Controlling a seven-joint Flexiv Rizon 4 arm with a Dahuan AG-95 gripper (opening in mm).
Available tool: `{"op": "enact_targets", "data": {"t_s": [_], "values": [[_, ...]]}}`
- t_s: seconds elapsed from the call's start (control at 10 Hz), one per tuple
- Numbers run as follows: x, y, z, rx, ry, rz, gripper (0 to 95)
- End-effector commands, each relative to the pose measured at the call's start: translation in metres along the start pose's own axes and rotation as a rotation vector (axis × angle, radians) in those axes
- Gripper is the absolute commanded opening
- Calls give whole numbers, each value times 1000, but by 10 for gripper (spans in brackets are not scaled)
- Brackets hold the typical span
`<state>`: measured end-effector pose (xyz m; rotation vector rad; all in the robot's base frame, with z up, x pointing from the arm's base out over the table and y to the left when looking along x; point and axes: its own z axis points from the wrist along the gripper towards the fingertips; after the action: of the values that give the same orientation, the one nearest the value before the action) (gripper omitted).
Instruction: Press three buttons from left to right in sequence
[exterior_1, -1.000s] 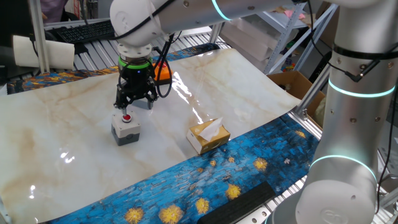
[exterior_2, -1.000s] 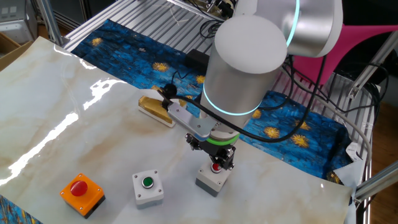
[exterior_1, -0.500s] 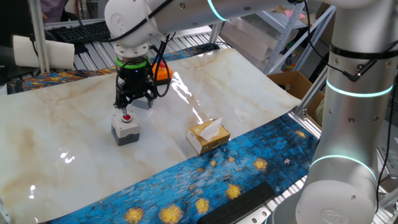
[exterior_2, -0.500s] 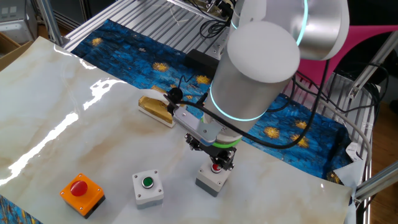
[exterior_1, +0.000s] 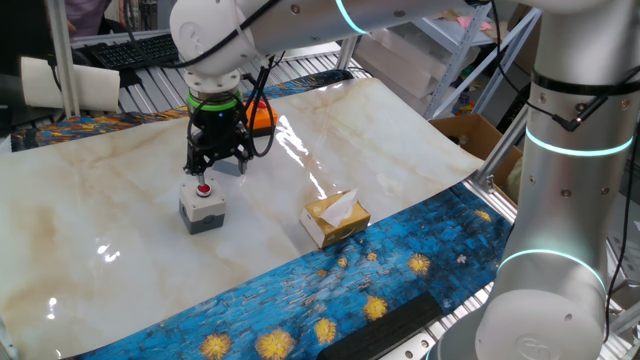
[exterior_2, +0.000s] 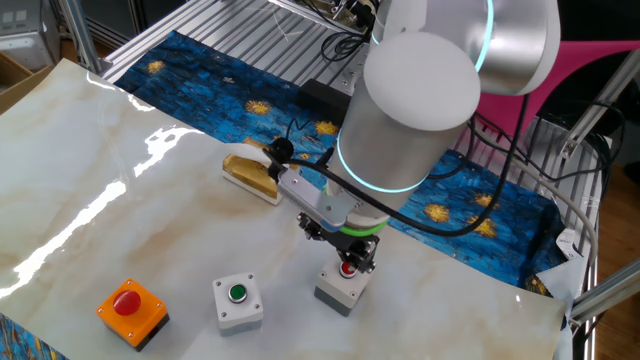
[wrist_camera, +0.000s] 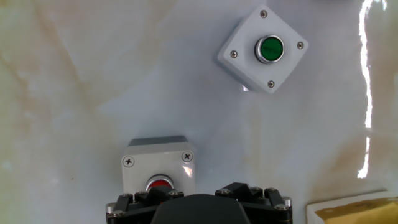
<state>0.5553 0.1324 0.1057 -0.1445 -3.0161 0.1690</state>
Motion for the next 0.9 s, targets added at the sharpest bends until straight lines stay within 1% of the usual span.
{"op": "enact_targets", "data": {"t_s": [0.1,0.2,0.3,0.4,0.5,0.6,0.7,0.9], "values": [[0,0,0,5,0,-5,760],[0,0,0,8,-2,-7,760],[0,0,0,4,-1,-1,760],[0,0,0,-22,1,27,760],[0,0,0,-73,7,60,760],[0,0,0,-111,9,74,760],[0,0,0,-119,10,70,760],[0,0,0,-119,3,58,760]]}}
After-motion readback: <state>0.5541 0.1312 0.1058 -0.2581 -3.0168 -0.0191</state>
